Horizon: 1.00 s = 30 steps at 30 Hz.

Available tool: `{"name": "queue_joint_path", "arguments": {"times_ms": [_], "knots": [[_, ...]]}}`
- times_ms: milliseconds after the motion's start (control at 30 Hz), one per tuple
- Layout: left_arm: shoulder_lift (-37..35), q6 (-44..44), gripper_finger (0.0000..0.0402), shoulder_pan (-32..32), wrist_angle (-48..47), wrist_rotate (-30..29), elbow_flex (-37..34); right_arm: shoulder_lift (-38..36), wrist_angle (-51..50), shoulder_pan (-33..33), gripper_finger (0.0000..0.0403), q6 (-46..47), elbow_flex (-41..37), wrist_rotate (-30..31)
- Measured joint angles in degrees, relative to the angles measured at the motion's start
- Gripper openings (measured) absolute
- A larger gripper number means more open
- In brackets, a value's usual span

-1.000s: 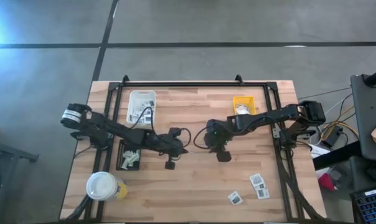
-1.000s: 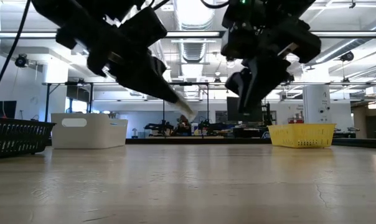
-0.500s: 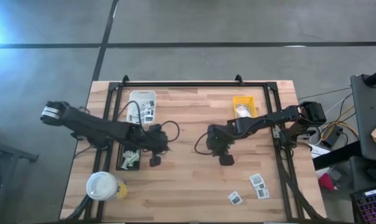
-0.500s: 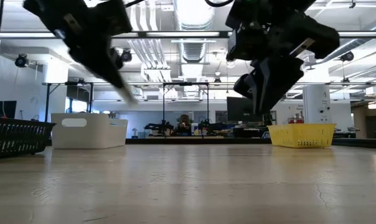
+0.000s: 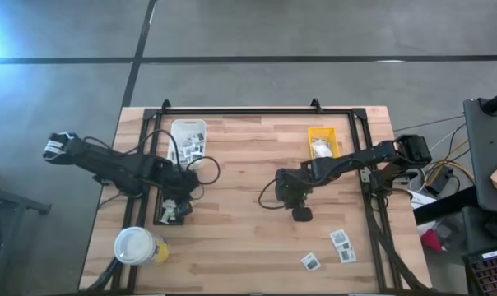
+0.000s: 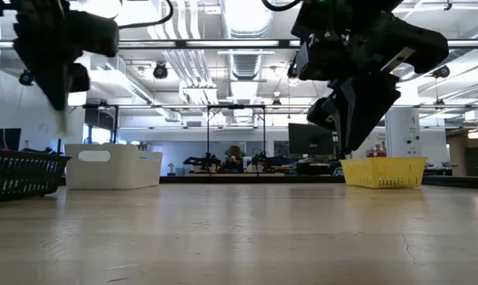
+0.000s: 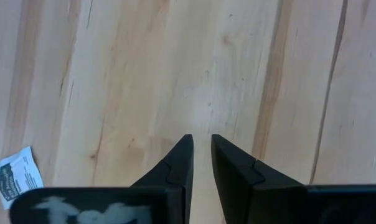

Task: Pick & Place First Aid Supplies
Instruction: Put the green bandage pack into the black bin

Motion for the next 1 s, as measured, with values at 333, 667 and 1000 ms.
{"name": "queue_joint_path", "arguments": {"times_ms": [333, 667, 1000], "knots": [[0.1, -4.5, 0.0000, 0.0, -9.4, 6.7, 0.8, 0.0, 0.1, 0.0, 0.0056, 0.7, -0.9, 0.0], [0.1, -11.5, 0.0000, 0.0, -10.7, 6.7, 0.0, 0.0, 0.0, 0.2, 0.0056, 4.7, -4.2, 0.0], [0.1, -13.4, 0.0000, 0.0, -10.7, 9.6, -4.0, 0.0, 0.1, 0.9, 0.0056, 5.9, -6.7, 0.0]]}}
